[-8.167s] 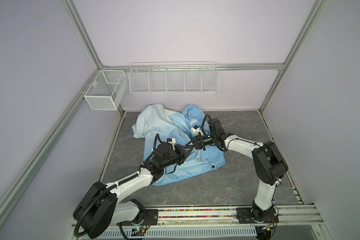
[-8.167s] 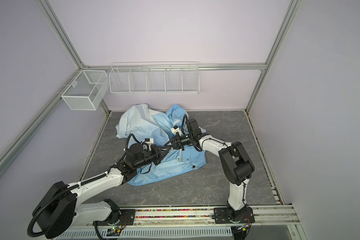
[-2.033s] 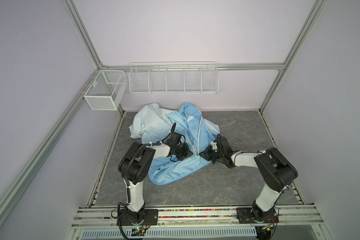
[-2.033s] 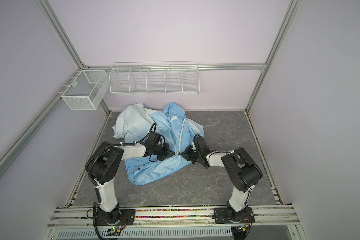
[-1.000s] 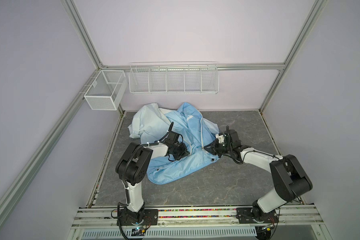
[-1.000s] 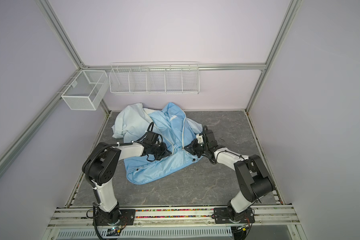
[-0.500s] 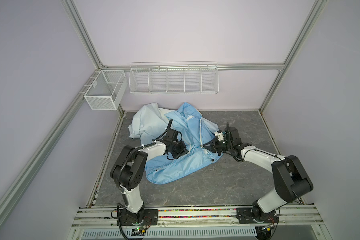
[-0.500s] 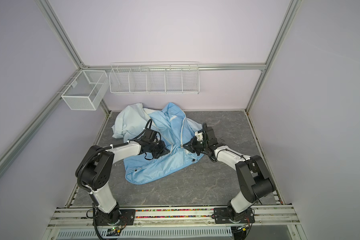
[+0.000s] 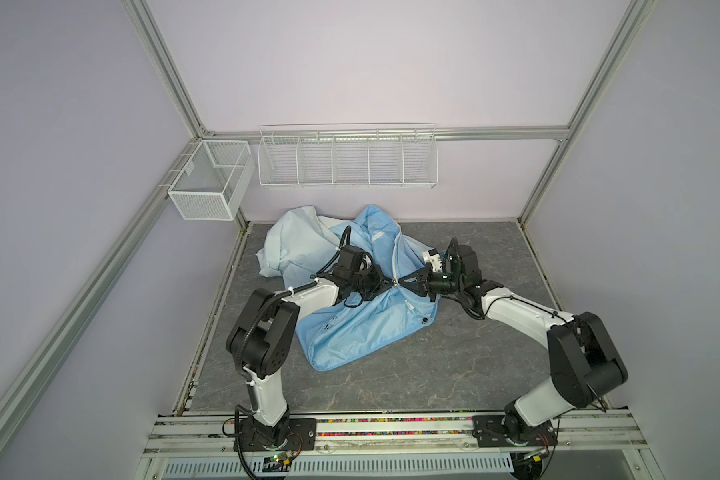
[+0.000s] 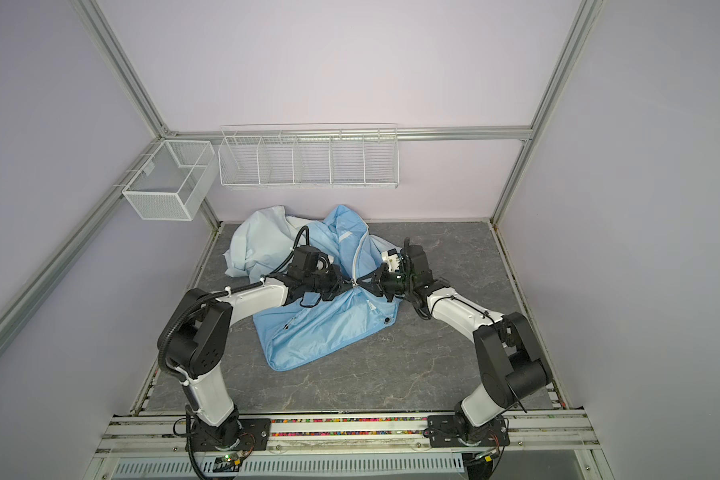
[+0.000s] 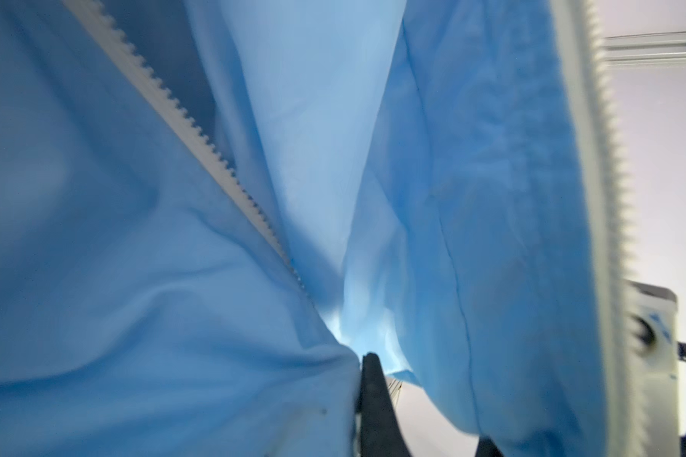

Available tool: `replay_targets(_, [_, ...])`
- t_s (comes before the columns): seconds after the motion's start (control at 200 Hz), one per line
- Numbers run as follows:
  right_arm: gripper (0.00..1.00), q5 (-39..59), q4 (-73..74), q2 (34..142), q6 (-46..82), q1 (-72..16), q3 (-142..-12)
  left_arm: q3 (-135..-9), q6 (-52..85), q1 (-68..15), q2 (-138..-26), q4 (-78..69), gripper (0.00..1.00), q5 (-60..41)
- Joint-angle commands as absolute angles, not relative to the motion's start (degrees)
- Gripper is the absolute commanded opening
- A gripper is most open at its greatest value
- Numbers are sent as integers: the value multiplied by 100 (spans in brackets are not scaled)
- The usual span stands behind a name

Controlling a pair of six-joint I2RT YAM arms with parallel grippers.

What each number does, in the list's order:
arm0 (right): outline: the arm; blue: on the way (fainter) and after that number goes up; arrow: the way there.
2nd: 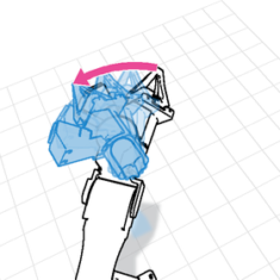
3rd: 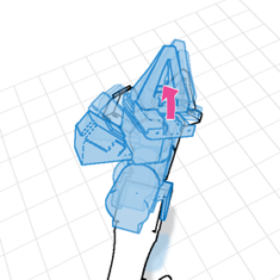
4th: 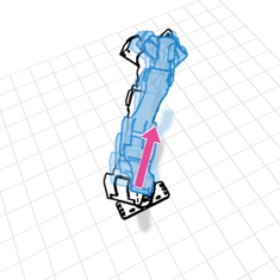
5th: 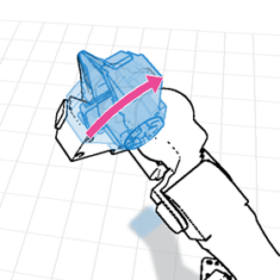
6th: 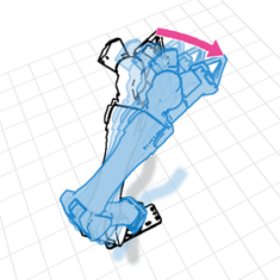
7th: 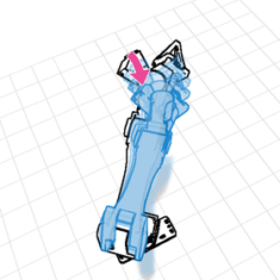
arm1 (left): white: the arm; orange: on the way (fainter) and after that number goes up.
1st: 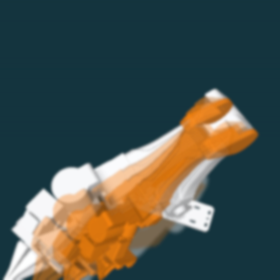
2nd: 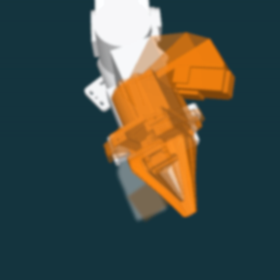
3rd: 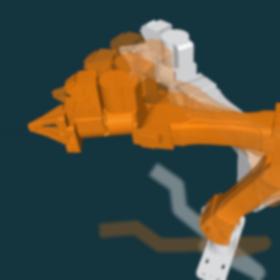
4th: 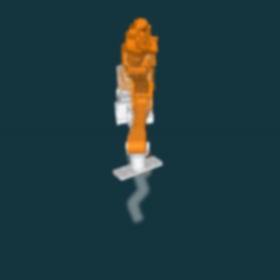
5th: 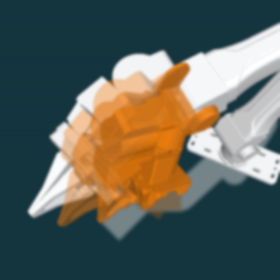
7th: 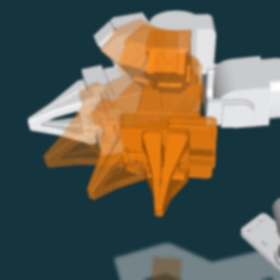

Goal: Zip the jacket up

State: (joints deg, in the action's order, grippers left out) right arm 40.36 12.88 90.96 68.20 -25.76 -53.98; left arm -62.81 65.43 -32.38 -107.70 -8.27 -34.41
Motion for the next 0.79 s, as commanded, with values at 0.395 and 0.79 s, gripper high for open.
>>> replay_targets(0.395, [7, 4047, 3629, 10131, 8006, -2959, -4263, -5319, 8014, -3091, -11753, -4562, 0, -3774])
replay_targets(0.79, [28, 3967, 3645, 10298, 7982, -2952, -4381, -5251, 7929, -3029, -11836, -4402, 0, -3841])
